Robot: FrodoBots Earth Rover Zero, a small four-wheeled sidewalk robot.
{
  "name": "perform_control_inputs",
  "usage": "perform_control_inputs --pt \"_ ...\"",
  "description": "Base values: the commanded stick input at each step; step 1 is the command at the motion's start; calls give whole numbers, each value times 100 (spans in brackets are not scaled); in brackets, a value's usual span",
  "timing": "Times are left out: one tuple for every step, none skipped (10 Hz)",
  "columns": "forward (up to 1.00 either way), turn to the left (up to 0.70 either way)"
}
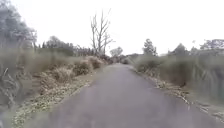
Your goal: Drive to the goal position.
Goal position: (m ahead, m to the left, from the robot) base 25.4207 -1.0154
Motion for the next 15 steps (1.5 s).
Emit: perform_control_inputs --pt "100 0" --pt "100 0" --pt "100 0" --pt "100 0" --pt "100 0" --pt "100 0" --pt "100 0" --pt "100 0" --pt "100 0" --pt "100 0" --pt "100 0" --pt "100 0" --pt "100 0" --pt "100 -11" --pt "100 -25"
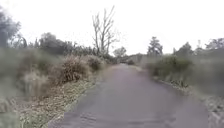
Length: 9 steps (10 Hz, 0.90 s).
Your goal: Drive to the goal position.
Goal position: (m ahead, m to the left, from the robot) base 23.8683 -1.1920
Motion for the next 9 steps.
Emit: perform_control_inputs --pt "100 -39" --pt "100 0" --pt "100 0" --pt "100 0" --pt "100 0" --pt "100 0" --pt "100 0" --pt "100 0" --pt "100 0"
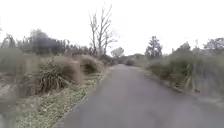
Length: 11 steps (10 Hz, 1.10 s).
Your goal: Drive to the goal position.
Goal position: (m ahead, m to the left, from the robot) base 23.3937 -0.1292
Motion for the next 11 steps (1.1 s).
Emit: perform_control_inputs --pt "100 -40" --pt "100 -40" --pt "100 -40" --pt "100 -28" --pt "100 -14" --pt "100 -1" --pt "100 0" --pt "100 0" --pt "100 0" --pt "100 -14" --pt "100 -28"
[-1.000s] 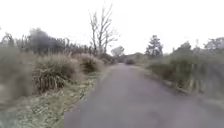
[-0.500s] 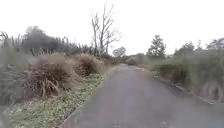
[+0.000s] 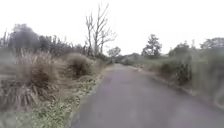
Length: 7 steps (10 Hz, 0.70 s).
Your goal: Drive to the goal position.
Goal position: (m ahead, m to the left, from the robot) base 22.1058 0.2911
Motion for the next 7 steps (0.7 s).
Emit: perform_control_inputs --pt "100 -40" --pt "100 -40" --pt "100 -40" --pt "100 -40" --pt "100 -40" --pt "100 -40" --pt "100 0"
